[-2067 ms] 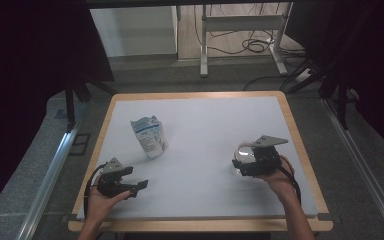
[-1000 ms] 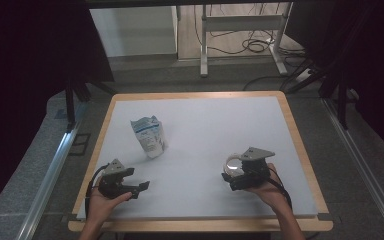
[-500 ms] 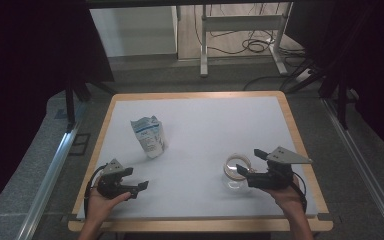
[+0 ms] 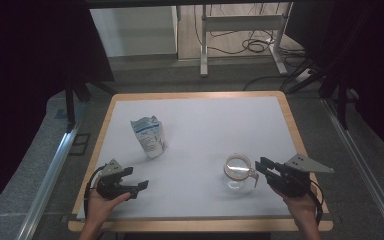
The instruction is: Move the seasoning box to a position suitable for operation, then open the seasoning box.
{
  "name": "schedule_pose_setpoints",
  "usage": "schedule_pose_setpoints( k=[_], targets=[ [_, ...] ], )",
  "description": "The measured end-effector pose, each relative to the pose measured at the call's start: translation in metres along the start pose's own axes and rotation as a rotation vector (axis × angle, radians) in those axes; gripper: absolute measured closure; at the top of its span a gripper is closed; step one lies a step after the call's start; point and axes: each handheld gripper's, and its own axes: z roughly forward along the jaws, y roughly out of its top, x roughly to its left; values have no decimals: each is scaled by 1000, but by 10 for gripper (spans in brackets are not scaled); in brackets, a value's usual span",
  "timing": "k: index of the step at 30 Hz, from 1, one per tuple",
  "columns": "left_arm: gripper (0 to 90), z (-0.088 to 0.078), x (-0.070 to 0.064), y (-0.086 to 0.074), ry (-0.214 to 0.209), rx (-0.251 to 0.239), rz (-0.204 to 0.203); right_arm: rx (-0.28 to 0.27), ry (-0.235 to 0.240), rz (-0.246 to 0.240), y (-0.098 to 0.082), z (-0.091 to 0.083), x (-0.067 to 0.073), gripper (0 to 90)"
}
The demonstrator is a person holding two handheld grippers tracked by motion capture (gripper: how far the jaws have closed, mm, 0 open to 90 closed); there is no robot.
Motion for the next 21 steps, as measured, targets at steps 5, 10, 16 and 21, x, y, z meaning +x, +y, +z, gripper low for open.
schedule_pose_setpoints(
  k=[5, 10, 16, 21],
  targets=[
    [184, -1, -2, 0, -4, -16, -1, -1, -15, -19, 0, -2, 1, 886],
    [209, 0, -4, 1, -15, -29, -1, 25, -19, -42, -2, 3, 4, 900],
    [248, 3, -10, 3, -32, -27, 4, 50, -34, -61, -4, 7, 8, 900],
    [316, 7, -17, 6, -39, -33, 12, 73, -47, -88, -7, 11, 14, 900]
  ],
)
